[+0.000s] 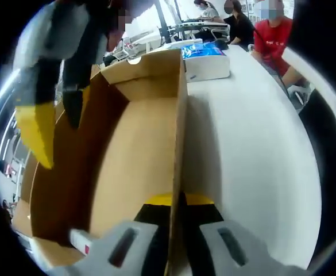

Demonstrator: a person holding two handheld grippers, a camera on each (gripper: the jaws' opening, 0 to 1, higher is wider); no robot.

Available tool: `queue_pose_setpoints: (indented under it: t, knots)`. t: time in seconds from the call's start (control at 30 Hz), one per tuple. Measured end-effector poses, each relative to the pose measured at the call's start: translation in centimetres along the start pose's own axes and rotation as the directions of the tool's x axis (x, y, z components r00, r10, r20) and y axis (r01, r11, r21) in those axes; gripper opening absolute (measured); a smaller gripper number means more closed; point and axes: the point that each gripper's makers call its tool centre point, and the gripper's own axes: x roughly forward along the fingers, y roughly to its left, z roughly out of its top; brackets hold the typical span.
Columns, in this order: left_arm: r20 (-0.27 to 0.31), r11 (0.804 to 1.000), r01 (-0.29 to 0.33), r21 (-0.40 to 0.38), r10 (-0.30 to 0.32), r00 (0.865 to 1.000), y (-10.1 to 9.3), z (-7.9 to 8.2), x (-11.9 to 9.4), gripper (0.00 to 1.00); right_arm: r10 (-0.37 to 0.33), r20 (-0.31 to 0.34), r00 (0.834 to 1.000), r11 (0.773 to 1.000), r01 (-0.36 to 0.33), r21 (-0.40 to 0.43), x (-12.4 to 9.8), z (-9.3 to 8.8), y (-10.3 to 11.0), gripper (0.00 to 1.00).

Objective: Operate the shoe box by opening the lid, removing the specified soft item, and placing it in the target area until the item is outside and the box remains undamaged.

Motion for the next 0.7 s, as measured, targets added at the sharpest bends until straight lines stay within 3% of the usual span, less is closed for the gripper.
queue_pose_setpoints:
  t: [0.13,0.3,0.7]
  knots:
    - [0.002,1.0,-0.006,0.003,0.006,1.0,0.0,0.0,0.0,0.03,0.015,0.0,1.0,0.999,-0.015,0.038,1.5,0.6,0.7,0.36]
    - [0.003,1.0,-0.006,0.008,0.006,1.0,0.1,0.0,0.1,0.03,0.05,-0.045,0.998,0.996,-0.046,0.082,4.2,0.4,1.4,0.36]
    - [0.003,1.0,0.001,0.012,-0.001,1.0,0.0,-0.1,0.2,0.03,0.086,-0.086,0.993,0.989,-0.074,0.131,7.6,0.7,3.8,0.35]
